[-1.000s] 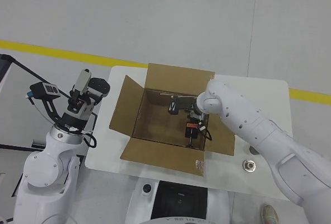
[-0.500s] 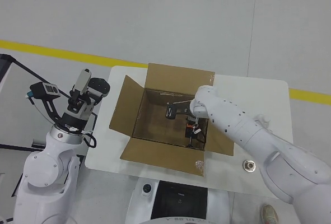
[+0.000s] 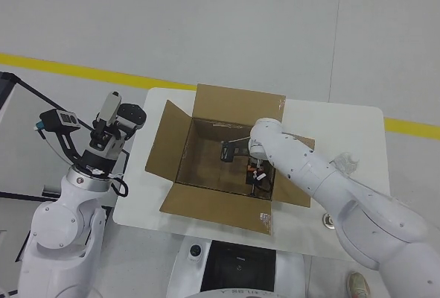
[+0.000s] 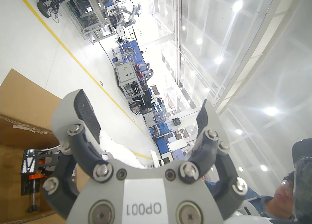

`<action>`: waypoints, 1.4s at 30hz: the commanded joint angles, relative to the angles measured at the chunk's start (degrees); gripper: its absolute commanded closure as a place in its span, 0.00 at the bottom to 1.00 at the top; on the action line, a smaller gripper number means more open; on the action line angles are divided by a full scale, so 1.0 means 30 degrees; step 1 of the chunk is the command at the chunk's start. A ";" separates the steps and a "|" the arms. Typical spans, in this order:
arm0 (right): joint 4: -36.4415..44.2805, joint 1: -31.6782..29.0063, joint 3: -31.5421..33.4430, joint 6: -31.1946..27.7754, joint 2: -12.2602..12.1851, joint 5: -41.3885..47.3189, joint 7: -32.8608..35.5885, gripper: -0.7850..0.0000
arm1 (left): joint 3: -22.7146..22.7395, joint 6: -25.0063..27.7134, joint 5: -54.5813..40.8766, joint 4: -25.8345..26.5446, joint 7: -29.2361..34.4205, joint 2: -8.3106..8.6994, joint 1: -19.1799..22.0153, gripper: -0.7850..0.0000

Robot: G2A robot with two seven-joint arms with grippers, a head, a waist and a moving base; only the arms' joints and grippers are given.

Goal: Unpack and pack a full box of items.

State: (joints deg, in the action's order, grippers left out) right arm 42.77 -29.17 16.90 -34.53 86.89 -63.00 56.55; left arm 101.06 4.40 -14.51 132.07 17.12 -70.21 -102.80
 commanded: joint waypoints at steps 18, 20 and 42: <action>0.1795 0.0771 0.2586 -0.0845 -0.0264 0.2082 -0.1974 1.00 | 0.0000 0.0000 0.0000 0.0000 0.0000 0.0000 0.0000 0.00; 0.3122 0.0576 0.3062 -0.0714 -0.0577 0.2204 -0.1567 1.00 | 0.0000 0.0000 0.0000 0.0000 0.0000 0.0000 0.0000 0.00; 2.4342 -1.0608 1.5538 0.2542 -0.5789 -0.0986 0.3874 1.00 | 0.0000 0.0000 0.0000 0.0000 0.0000 0.0000 0.0000 0.00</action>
State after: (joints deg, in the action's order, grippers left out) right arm 114.40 -59.84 61.52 -27.18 69.79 -65.71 68.34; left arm 101.06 4.40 -14.51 132.07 17.12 -70.21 -102.80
